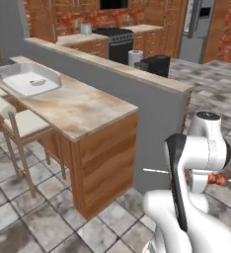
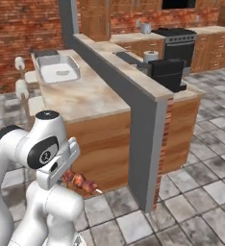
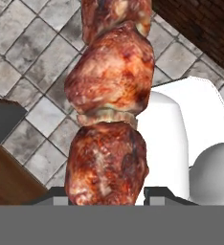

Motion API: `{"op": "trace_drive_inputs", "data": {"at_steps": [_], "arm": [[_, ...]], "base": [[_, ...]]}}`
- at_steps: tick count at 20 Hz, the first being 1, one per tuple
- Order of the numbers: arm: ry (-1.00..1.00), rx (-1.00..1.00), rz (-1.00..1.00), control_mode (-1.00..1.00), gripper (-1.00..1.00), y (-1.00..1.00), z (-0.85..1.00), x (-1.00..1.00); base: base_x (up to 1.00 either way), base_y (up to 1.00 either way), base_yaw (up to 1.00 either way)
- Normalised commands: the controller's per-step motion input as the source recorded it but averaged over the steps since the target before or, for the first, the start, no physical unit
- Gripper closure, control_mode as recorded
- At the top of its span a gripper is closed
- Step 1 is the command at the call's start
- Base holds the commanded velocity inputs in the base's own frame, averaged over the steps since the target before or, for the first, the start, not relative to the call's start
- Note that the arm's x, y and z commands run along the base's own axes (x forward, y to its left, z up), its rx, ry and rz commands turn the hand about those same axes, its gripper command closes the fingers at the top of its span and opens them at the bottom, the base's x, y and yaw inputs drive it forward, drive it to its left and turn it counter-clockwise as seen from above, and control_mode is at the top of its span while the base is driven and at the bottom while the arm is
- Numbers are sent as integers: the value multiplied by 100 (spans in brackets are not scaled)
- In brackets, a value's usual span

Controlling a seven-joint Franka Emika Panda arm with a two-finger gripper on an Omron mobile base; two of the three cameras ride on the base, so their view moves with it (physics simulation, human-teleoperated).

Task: Place the cold items (carrot and squash) from the fridge in one tupperware on the dining counter. Place the warm items (hot dog and kebab skewer) in the stove area in another tupperware.

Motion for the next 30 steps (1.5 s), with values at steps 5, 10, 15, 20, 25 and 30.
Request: {"op": "trace_drive_inputs", "data": {"at_steps": [5, 10, 15, 20, 25, 30], "arm": [[0, 0, 0, 100, 100, 0, 0, 0], [0, 0, 0, 100, 100, 0, 0, 0], [0, 0, 0, 100, 100, 0, 0, 0], [0, 0, 0, 100, 100, 0, 0, 0], [0, 0, 0, 100, 100, 0, 0, 0], [0, 0, 0, 100, 100, 0, 0, 0]], "base": [[8, 100, -24], [37, 100, -28], [64, 100, -31], [62, 100, -35], [13, 100, -33], [0, 100, -29]]}}
